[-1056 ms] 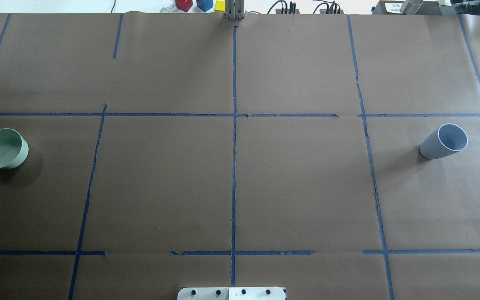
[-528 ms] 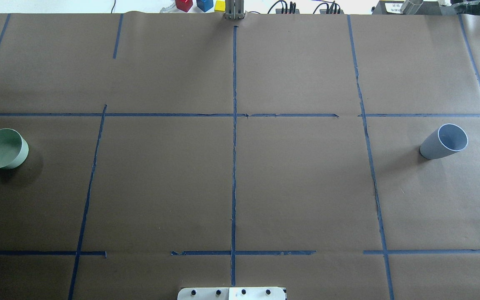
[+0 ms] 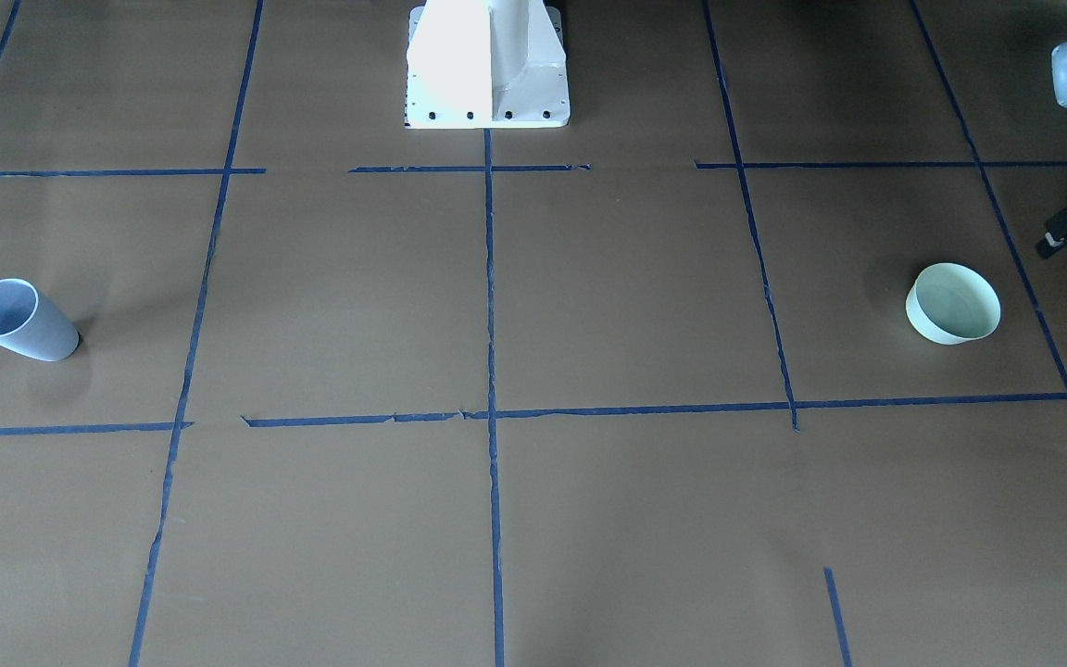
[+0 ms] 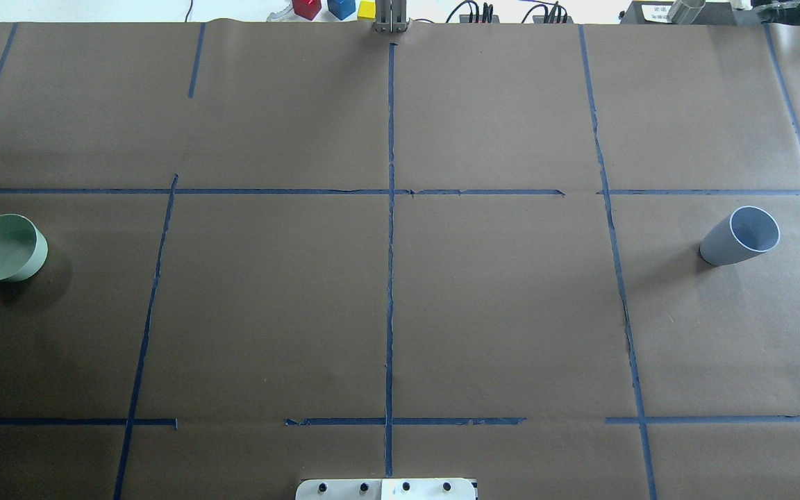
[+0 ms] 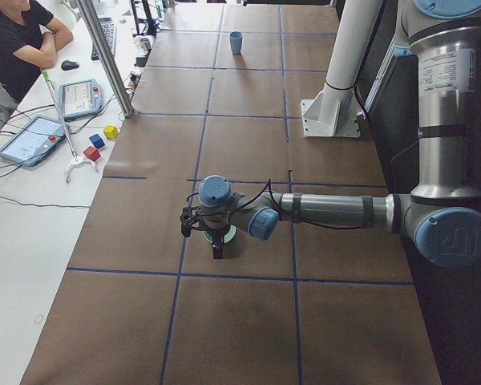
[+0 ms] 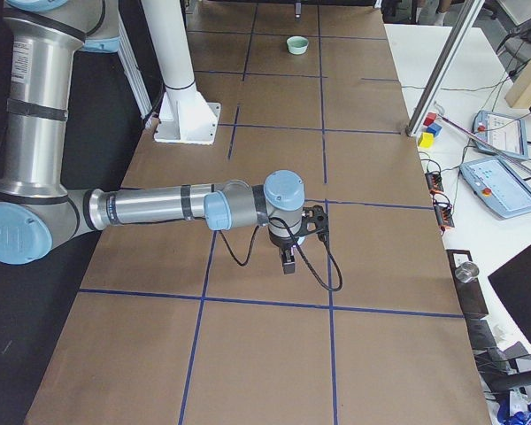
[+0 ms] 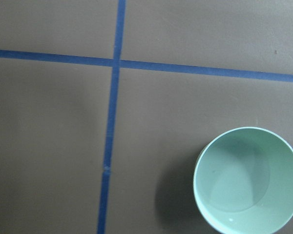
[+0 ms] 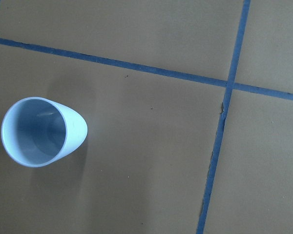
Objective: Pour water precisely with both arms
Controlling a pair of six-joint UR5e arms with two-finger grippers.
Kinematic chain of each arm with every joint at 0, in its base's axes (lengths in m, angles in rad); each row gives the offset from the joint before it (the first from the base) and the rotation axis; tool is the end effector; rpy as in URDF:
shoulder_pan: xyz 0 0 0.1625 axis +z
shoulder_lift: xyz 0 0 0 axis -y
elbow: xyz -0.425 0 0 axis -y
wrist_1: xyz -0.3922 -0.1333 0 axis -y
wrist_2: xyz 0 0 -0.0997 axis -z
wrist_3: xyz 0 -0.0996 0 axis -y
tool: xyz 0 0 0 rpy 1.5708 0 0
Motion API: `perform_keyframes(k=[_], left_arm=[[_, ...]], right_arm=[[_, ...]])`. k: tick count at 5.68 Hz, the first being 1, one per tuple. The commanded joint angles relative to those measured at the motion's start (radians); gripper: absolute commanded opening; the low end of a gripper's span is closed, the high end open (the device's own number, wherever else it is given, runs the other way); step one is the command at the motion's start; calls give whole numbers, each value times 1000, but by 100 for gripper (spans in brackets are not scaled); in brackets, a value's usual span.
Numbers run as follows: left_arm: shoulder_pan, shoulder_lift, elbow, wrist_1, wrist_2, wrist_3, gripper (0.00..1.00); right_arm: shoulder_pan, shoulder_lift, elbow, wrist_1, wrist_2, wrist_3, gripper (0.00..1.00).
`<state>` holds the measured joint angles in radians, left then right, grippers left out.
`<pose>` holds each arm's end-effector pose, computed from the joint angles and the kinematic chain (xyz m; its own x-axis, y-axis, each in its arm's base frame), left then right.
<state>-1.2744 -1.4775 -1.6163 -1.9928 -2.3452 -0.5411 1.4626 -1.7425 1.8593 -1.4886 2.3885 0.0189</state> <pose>0.0767 -0.4690 0.6342 0.6620 -0.0700 -0.7462 0.0807 0.9965 -0.0219 0.0140 -0.4322 0.5826 0.6662 -0.1988 0.7188 0.0933 0.9785 0.1841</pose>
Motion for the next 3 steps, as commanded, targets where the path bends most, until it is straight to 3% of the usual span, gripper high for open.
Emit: perform_keyframes(k=[1,2,3], left_arm=[[84,-82,106,-55,0,-60,100],[113,-90,148,-96,1,-77,100],[133,-90,168,-115,3,-77,93]], right_arm=[[-1,0,0,2,0,3,100],[-1,0,0,2,-2,1,100],[-1,0,0,2,-2,1,100]])
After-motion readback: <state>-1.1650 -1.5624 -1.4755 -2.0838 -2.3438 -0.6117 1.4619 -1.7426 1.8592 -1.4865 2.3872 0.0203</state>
